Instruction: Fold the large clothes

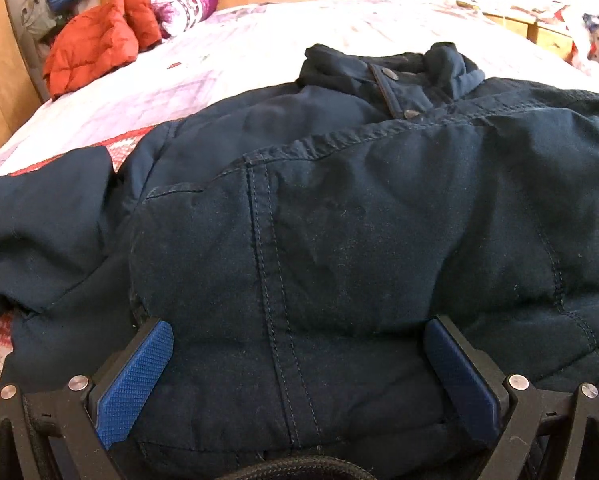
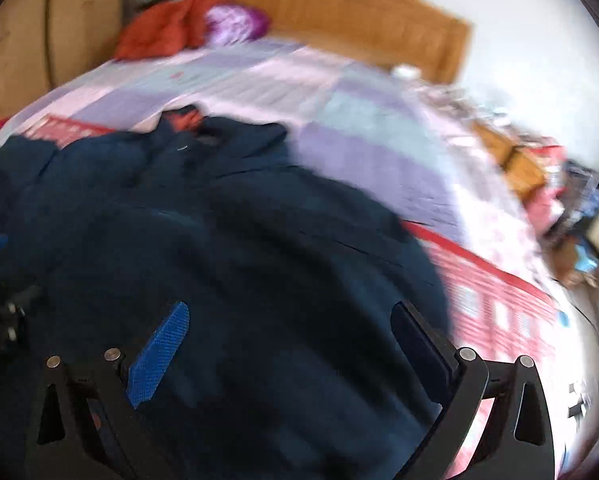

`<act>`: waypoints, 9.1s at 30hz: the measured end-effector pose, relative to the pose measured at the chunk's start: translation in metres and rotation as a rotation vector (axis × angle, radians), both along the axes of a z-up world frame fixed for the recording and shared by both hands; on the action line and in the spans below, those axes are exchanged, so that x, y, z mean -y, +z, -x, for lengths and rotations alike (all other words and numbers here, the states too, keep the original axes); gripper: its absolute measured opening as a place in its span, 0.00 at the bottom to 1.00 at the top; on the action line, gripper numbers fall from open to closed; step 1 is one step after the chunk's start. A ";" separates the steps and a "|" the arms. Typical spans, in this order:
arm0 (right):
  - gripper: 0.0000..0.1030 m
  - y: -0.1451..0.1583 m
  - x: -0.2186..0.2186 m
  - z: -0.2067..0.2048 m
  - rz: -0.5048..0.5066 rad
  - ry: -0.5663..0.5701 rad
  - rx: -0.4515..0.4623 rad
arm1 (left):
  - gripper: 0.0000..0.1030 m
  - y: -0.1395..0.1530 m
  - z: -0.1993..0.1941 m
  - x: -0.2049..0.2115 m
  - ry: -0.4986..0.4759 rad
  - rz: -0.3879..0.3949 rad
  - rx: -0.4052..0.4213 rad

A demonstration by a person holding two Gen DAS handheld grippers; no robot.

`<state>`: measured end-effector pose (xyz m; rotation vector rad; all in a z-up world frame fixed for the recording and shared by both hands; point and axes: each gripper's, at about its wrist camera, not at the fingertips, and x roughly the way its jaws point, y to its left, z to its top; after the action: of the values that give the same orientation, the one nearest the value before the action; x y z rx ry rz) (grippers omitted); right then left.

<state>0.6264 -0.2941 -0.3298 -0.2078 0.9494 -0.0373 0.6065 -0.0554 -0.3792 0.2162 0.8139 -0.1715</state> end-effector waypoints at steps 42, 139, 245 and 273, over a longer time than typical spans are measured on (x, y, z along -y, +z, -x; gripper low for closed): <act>0.92 -0.026 -0.237 -0.028 -0.005 -0.049 -0.002 | 1.00 0.081 0.081 -0.247 0.325 0.166 -0.014; 0.98 0.040 0.036 0.241 -0.088 -0.247 0.023 | 0.13 0.061 -0.005 0.183 -0.407 0.136 -0.129; 0.90 0.036 -0.092 0.038 -0.015 -0.044 0.162 | 0.90 0.060 -0.015 -0.017 -0.163 0.159 -0.071; 0.96 0.033 -0.082 0.118 -0.104 -0.052 0.114 | 0.95 0.064 0.005 -0.037 -0.125 0.217 -0.114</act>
<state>0.5086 -0.2120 -0.2964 -0.0838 0.8407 -0.0473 0.6016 -0.0183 -0.3149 0.0530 0.8882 -0.3898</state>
